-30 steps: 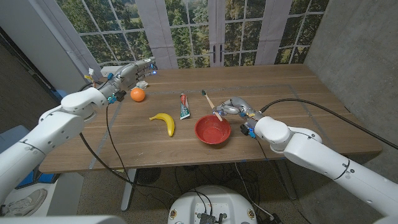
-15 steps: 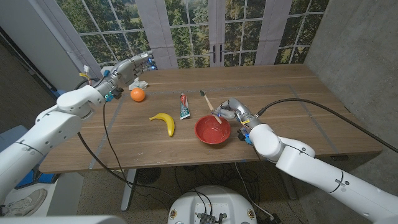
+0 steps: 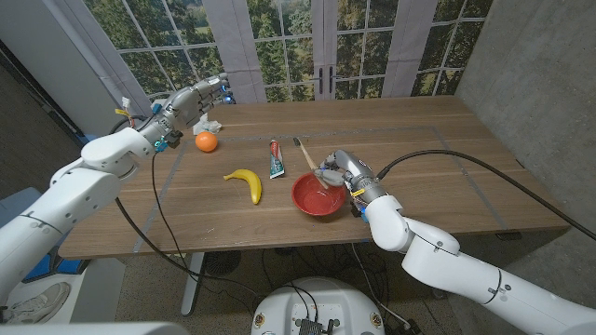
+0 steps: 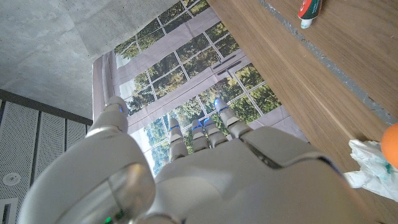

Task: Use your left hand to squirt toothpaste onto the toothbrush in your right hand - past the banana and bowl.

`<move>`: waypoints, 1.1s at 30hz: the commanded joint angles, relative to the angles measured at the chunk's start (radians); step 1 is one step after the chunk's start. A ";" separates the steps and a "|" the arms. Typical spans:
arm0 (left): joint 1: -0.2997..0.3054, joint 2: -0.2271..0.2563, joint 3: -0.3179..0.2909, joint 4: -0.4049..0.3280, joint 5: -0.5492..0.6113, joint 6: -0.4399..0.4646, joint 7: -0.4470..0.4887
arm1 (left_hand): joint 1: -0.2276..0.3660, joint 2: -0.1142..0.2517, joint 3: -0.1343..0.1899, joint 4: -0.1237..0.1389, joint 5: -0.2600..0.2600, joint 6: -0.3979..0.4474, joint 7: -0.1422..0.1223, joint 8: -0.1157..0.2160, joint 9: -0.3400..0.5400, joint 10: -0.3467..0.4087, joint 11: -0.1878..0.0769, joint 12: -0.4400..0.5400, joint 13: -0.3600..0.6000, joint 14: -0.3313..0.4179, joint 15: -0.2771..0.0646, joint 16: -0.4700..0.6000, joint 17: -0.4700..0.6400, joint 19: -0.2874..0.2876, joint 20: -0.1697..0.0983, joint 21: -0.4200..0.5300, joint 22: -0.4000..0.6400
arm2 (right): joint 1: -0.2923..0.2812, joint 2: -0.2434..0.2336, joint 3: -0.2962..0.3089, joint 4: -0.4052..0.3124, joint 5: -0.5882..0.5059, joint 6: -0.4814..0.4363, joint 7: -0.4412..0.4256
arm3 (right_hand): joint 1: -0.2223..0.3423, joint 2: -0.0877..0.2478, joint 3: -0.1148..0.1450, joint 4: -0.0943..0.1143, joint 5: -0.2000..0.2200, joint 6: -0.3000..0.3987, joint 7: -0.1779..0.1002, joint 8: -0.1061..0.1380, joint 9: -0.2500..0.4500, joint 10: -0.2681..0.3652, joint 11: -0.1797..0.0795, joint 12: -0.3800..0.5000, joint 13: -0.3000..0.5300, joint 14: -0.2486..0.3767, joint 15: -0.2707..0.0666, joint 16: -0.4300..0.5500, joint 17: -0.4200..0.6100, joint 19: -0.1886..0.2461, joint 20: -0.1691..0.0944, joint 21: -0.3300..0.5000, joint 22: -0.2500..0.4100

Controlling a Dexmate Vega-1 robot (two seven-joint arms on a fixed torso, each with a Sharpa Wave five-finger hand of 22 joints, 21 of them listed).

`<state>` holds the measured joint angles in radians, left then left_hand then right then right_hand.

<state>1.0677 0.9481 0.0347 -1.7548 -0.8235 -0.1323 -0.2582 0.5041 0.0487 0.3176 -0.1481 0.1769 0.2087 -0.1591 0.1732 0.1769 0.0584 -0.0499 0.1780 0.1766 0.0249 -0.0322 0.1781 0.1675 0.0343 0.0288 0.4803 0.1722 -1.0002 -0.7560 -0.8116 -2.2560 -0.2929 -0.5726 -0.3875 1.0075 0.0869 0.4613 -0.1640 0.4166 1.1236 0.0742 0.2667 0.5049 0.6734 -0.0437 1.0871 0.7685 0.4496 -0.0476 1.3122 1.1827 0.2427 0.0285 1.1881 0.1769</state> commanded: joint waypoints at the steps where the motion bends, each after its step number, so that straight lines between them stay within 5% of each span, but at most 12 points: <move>1: -0.007 -0.019 0.002 0.017 -0.017 -0.012 -0.023 | -0.021 0.004 -0.005 0.004 -0.003 -0.006 0.000 0.003 -0.001 -0.005 -0.011 0.010 0.002 0.005 -0.017 0.005 0.005 -0.008 0.007 -0.011 0.002 | -0.021 0.044 -0.028 0.047 -0.151 0.026 0.017 | -0.012 0.000 0.009 0.001 -0.009 0.038 -0.027 0.005 -0.003 0.024 -0.018 0.000 -0.004 0.015 -0.145 -0.006 0.001 0.004 -0.004 -0.002 0.001; 4: -0.021 -0.025 0.011 0.032 -0.029 -0.010 -0.043 | -0.052 0.066 0.012 0.031 0.003 0.000 -0.001 0.007 -0.002 -0.007 -0.020 0.011 0.001 0.011 -0.023 0.010 0.011 0.006 0.008 -0.017 0.003 | -0.025 0.054 -0.035 0.060 -0.186 0.034 0.019 | -0.011 -0.004 0.013 -0.004 -0.011 0.042 -0.029 0.006 -0.007 0.025 -0.018 -0.002 -0.005 0.021 -0.150 -0.010 -0.001 0.005 -0.004 -0.004 0.001; 10: -0.053 -0.048 0.032 0.070 -0.060 -0.012 -0.093 | -0.107 0.124 0.024 0.073 0.011 -0.005 -0.006 0.005 -0.003 -0.020 -0.033 0.009 -0.001 0.002 -0.051 0.008 0.014 0.013 -0.004 -0.028 0.003 | -0.031 0.079 -0.044 0.089 -0.246 0.034 0.026 | -0.015 -0.009 0.019 -0.004 -0.017 0.048 -0.033 0.005 -0.015 0.034 -0.029 -0.003 -0.009 0.028 -0.155 -0.017 0.004 0.010 -0.007 -0.005 0.001; 14: -0.061 -0.075 0.037 0.088 -0.061 -0.043 -0.093 | -0.164 0.161 0.066 0.140 0.027 -0.008 0.009 0.004 -0.004 -0.019 -0.045 0.010 -0.004 -0.004 -0.108 0.009 0.014 0.029 -0.067 -0.042 0.003 | -0.027 0.092 -0.060 0.116 -0.308 0.031 0.024 | -0.016 -0.010 0.021 -0.004 -0.019 0.050 -0.033 0.004 -0.019 0.035 -0.028 -0.005 -0.012 0.033 -0.158 -0.019 0.006 0.011 -0.007 -0.006 0.001; 21: -0.055 -0.088 0.030 0.096 -0.072 -0.052 -0.080 | -0.178 0.174 0.137 0.194 0.043 -0.023 0.022 0.001 -0.004 -0.026 -0.042 0.008 -0.004 -0.009 -0.100 0.008 0.013 0.029 -0.064 -0.055 0.002 | -0.036 0.104 -0.066 0.155 -0.387 0.051 0.002 | -0.017 -0.011 0.024 -0.004 -0.027 0.051 -0.038 0.002 -0.027 0.037 -0.036 -0.007 -0.015 0.037 -0.159 -0.027 0.001 0.013 -0.011 -0.008 0.001; 27: -0.041 -0.087 0.018 0.089 -0.075 -0.057 -0.067 | -0.171 0.170 0.186 0.212 0.049 -0.031 0.015 0.001 -0.005 -0.027 -0.041 0.008 -0.004 -0.010 -0.099 0.007 0.011 0.035 -0.057 -0.061 0.001 | -0.041 0.119 -0.058 0.152 -0.415 0.020 0.056 | -0.023 -0.020 0.037 -0.005 -0.035 0.052 -0.069 -0.002 -0.039 0.032 -0.057 -0.020 -0.027 0.047 -0.164 -0.050 -0.003 0.018 -0.013 -0.012 0.001; 33: -0.040 -0.079 0.016 0.083 -0.077 -0.052 -0.076 | -0.174 0.160 0.201 0.218 0.049 -0.038 0.010 -0.001 -0.005 -0.026 -0.041 0.009 -0.004 -0.007 -0.098 0.007 0.010 0.041 -0.054 -0.063 0.001 | -0.027 0.145 -0.086 0.160 -0.508 -0.056 0.103 | -0.027 -0.035 0.043 -0.008 -0.047 0.060 -0.102 -0.005 -0.053 0.044 -0.083 -0.021 -0.030 0.053 -0.167 -0.067 -0.006 0.017 -0.013 -0.017 0.001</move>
<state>1.0204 0.8693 0.0597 -1.6686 -0.8929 -0.1807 -0.3348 0.3317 0.1869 0.5103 0.0682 0.2202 0.1747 -0.1467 0.1733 0.1722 0.0334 -0.0893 0.1850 0.1720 0.0213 -0.0286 0.1781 0.1767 0.0651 -0.0269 0.4177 0.1723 -1.0346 -0.6463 -0.8741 -2.1146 -0.6744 -0.5484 -0.3501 0.9698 0.0670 0.4934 -0.1710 0.3754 1.1400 0.0221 0.2627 0.4550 0.7090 -0.0793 1.0639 0.7311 0.4925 -0.0454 1.2495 1.1756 0.2518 0.0194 1.1755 0.1771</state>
